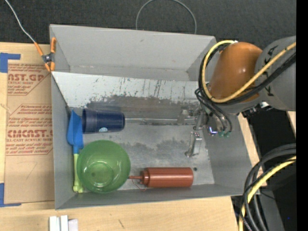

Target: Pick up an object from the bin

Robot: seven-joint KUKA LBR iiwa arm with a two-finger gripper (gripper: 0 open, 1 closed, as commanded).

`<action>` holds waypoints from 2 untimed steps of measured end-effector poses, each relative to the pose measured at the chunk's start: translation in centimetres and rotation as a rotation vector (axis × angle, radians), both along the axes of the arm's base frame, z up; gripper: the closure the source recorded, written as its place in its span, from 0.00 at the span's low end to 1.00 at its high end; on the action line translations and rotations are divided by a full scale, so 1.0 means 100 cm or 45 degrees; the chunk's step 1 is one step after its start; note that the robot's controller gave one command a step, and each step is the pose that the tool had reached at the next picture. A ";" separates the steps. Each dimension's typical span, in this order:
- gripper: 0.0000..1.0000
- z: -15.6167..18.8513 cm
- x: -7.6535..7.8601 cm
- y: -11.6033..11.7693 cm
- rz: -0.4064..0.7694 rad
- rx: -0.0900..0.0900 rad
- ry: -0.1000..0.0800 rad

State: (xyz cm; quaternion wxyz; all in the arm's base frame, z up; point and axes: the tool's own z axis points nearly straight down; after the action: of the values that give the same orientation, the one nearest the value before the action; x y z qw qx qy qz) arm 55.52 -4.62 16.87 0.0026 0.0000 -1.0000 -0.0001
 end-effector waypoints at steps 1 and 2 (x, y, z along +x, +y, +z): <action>0.00 0.005 0.001 0.000 0.001 -0.001 -0.009; 0.00 -0.096 -0.068 0.047 0.283 -0.002 -0.003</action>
Offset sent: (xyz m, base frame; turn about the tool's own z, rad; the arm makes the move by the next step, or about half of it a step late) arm -0.0697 0.0473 -0.0987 -0.2218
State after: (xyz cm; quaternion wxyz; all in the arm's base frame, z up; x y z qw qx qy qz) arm 48.73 0.07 7.31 0.0015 0.1110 -0.9938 0.0008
